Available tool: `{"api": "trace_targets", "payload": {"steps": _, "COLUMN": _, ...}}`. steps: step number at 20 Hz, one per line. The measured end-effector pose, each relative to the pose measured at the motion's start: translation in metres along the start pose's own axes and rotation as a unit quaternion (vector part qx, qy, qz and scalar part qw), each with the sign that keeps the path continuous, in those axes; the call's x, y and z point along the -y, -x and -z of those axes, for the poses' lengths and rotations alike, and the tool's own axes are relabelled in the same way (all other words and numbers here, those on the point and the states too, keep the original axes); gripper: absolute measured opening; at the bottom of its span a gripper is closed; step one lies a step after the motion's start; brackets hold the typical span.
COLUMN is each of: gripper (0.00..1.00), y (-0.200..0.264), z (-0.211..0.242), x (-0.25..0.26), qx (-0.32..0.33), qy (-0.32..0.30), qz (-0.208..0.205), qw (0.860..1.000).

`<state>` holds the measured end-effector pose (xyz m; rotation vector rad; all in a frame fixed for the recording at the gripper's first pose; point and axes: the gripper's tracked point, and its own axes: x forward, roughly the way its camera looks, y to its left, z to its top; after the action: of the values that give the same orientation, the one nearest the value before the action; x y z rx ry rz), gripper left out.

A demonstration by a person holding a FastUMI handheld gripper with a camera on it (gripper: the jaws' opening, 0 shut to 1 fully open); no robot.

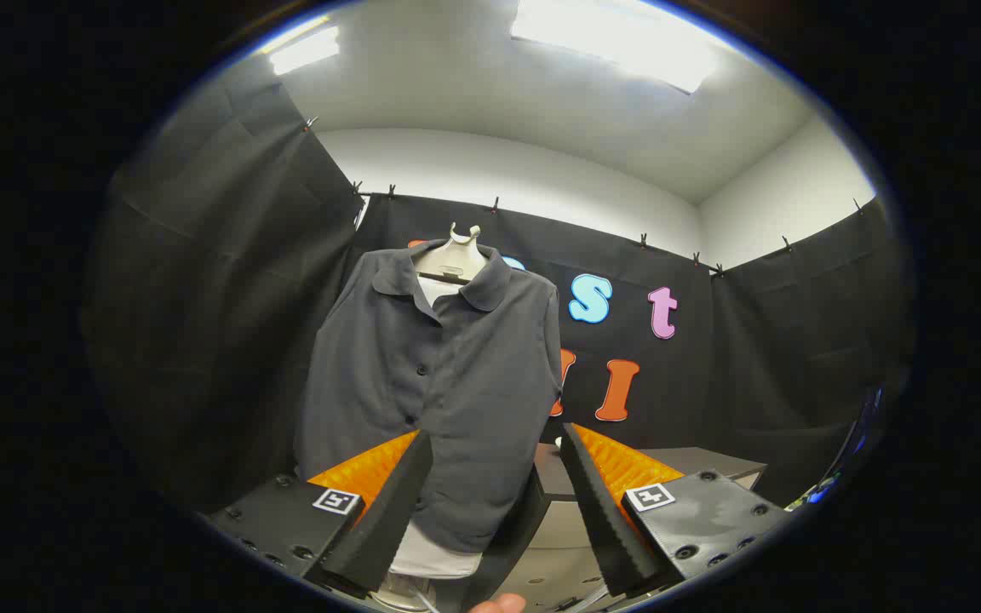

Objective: Iron the clothes twice with a garment steamer, once on the left side and once on the right side.

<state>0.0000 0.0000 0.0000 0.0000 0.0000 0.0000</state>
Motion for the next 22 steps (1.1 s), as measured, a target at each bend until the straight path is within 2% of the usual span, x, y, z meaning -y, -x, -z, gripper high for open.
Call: {"api": "trace_targets", "payload": {"steps": 22, "gripper": 0.97, "y": 0.013, "z": -0.002, "x": -0.011, "qx": -0.003, "qy": -0.002, "qz": -0.016, "qw": 1.0}}
